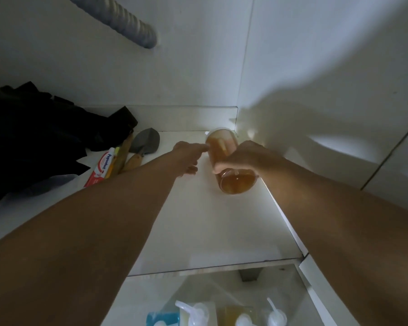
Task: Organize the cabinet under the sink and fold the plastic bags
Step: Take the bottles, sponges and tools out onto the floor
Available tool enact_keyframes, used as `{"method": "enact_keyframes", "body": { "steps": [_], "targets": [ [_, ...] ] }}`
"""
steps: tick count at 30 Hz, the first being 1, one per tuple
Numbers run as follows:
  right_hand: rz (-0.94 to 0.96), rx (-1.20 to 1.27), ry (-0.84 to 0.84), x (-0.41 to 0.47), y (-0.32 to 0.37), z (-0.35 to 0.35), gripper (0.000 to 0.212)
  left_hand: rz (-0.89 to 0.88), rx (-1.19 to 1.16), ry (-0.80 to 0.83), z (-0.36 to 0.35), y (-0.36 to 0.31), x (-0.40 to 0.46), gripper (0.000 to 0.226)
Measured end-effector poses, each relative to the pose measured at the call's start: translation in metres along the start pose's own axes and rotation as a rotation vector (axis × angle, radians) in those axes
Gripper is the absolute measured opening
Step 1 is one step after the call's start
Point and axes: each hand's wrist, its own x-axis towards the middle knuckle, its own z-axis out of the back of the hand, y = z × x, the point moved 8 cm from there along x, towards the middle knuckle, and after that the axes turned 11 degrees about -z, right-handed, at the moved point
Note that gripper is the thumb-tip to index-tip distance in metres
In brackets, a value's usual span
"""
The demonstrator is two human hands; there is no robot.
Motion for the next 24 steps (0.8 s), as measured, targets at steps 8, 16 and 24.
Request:
{"method": "enact_keyframes", "body": {
  "steps": [8,16,24],
  "targets": [
    [0.059,0.169,0.28,-0.032,-0.011,-0.02,0.035,0.101,-0.251,0.117,-0.034,-0.003,-0.004,0.047],
    [0.073,0.341,0.148,-0.066,-0.03,-0.023,0.062,0.069,-0.31,0.062,-0.028,-0.02,-0.043,0.065],
    [0.03,0.531,0.121,-0.142,-0.065,-0.019,0.095,-0.056,-0.16,0.167,-0.022,-0.071,-0.129,0.073]
  ]
}}
